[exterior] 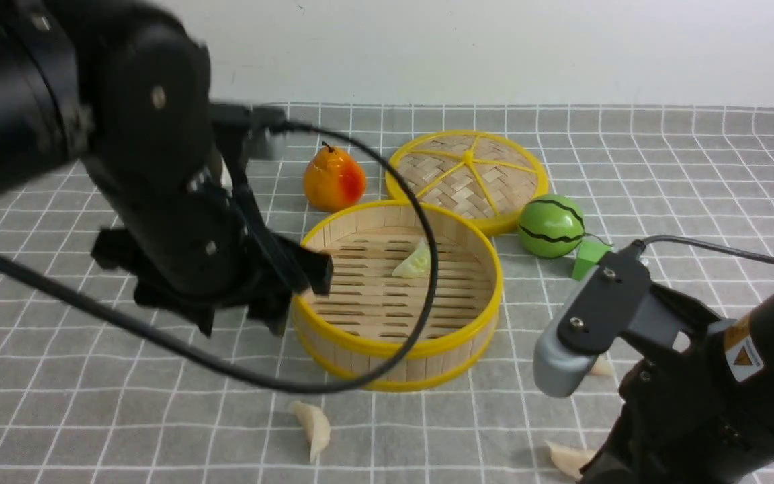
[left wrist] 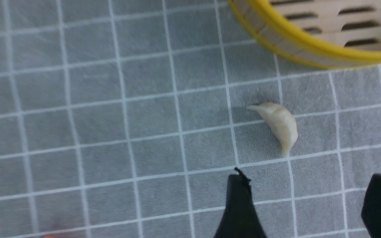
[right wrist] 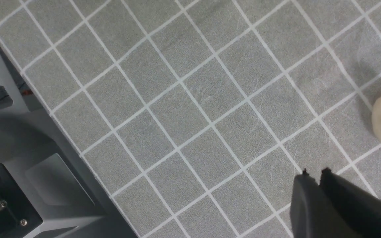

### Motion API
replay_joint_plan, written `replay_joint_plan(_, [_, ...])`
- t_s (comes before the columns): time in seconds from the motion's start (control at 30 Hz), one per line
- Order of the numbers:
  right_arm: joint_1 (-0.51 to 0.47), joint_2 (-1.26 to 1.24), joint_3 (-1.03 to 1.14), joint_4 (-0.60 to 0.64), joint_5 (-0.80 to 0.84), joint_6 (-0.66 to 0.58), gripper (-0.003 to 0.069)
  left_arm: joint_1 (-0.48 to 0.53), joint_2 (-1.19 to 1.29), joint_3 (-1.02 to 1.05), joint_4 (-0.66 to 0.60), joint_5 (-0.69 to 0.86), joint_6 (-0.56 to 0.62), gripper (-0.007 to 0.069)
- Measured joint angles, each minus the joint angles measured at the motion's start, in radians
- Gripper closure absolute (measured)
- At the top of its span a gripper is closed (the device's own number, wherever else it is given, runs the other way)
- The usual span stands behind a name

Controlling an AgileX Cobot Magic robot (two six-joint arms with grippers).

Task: Put the dumplings into the steamer on the table with the grey tablecloth.
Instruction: 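Reach for and grasp a dumpling on the table with the left gripper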

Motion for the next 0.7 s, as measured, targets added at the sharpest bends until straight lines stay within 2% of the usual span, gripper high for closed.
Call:
replay_joint_plan(0.13, [0.0, 0.0, 0.0, 0.0, -0.001, 0.0, 0.06, -0.001, 0.045, 0.146, -0.086, -0.2, -0.054, 0.0159])
replay_joint_plan(0.2, [0.0, 0.0, 0.0, 0.002, -0.003, 0.0, 0.0599, -0.009, 0.078, 0.159, -0.109, -0.236, -0.06, 0.0159])
replay_joint_plan(0.53, [0.0, 0.0, 0.0, 0.004, -0.007, 0.0, 0.0597, -0.052, 0.278, 0.163, -0.091, -0.343, -0.092, 0.0172])
replay_joint_plan(0.7, [0.0, 0.0, 0.0, 0.004, -0.007, 0.0, 0.0596, -0.052, 0.305, 0.163, -0.087, -0.368, -0.095, 0.0226])
